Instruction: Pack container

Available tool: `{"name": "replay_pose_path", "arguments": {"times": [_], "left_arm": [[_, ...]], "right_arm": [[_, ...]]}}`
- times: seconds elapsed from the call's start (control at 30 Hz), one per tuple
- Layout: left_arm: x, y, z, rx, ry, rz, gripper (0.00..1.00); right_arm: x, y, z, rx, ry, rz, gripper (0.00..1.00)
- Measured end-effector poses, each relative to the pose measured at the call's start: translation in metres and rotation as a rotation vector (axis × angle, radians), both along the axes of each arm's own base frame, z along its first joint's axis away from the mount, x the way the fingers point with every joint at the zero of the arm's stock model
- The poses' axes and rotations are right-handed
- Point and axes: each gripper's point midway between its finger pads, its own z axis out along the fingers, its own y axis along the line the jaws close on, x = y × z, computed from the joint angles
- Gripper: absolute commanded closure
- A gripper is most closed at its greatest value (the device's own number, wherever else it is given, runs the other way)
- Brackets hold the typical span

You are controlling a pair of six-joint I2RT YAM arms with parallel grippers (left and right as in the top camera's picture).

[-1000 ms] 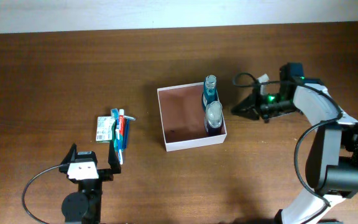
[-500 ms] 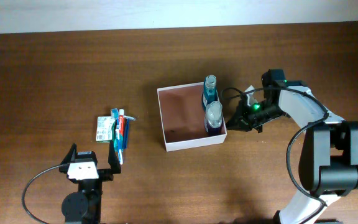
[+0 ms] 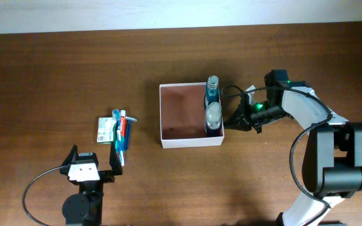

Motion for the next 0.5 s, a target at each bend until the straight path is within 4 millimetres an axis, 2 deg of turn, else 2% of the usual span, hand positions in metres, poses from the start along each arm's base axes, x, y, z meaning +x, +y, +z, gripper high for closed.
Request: {"name": "replay_pose_path", "arguments": {"times": [0.13, 0.17, 0.2, 0.3, 0.33, 0.37, 0.5], "left_arm": [[0.0, 0.0, 0.0, 0.0, 0.0, 0.0, 0.01], [0.0, 0.0, 0.0, 0.0, 0.0, 0.0, 0.0], [0.0, 0.0, 0.0, 0.0, 0.0, 0.0, 0.0], [0.0, 0.0, 0.0, 0.0, 0.0, 0.0, 0.0], [0.0, 0.0, 0.0, 0.0, 0.0, 0.0, 0.0], [0.0, 0.0, 0.0, 0.0, 0.0, 0.0, 0.01], [0.0, 0.0, 0.0, 0.0, 0.0, 0.0, 0.0]], "right_arm": [[0.01, -0.012, -0.008, -0.062, -0.045, -0.015, 0.94], [0.016, -0.02, -0.012, -0.092, -0.065, -0.028, 0.83], [0.022, -0.031, -0.016, -0.129, -0.085, -0.05, 0.64], [0.037, -0.056, -0.021, -0.187, -0.13, -0.105, 0.28], [0.042, -0.063, -0.022, -0.201, -0.148, -0.122, 0.06], [0.048, -0.073, -0.023, -0.22, -0.171, -0.139, 0.01], [0.072, -0.094, -0.021, -0.255, -0.272, -0.192, 0.01]]}}
